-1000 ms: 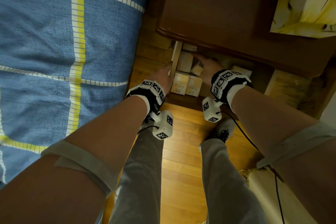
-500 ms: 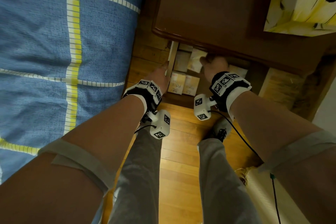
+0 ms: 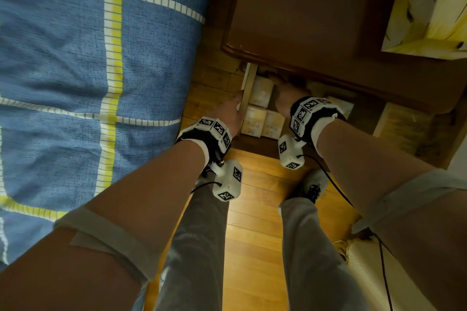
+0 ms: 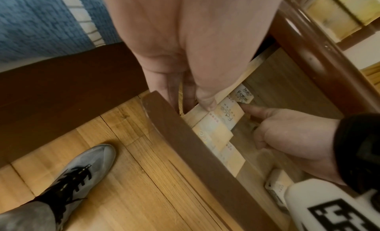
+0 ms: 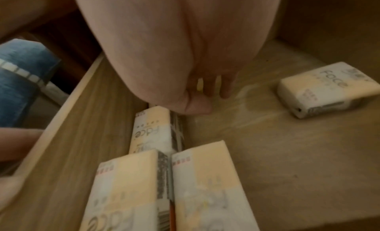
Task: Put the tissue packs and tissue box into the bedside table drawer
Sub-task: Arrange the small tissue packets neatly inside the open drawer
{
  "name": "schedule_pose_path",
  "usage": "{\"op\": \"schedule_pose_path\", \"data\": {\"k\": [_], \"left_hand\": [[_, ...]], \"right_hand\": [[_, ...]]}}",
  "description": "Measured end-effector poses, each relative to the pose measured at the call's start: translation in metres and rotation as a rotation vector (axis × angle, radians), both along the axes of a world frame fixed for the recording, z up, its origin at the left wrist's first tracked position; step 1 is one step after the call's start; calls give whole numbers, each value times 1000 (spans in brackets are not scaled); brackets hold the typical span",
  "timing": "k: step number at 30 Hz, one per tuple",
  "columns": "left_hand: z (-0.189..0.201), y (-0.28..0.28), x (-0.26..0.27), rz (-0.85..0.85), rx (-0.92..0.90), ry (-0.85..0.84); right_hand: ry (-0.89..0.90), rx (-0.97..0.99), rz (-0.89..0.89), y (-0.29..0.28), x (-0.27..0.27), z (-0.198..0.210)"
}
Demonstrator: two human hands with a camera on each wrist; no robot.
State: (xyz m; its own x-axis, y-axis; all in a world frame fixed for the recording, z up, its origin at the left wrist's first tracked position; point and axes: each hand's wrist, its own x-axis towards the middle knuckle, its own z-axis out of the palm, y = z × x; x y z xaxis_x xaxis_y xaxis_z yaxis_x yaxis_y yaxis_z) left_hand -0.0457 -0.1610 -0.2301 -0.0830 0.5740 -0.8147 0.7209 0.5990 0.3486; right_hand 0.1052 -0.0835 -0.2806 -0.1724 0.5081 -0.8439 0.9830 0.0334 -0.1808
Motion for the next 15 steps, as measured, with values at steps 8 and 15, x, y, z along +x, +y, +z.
{"op": "schedule_pose_path", "data": {"k": [8, 15], "left_hand": [[0, 0, 2, -1, -6, 23], [1, 0, 4, -11, -8, 39]], "right_hand": [[-252, 104, -24, -11, 16, 3], [-79, 75, -50, -14, 19, 10]]}}
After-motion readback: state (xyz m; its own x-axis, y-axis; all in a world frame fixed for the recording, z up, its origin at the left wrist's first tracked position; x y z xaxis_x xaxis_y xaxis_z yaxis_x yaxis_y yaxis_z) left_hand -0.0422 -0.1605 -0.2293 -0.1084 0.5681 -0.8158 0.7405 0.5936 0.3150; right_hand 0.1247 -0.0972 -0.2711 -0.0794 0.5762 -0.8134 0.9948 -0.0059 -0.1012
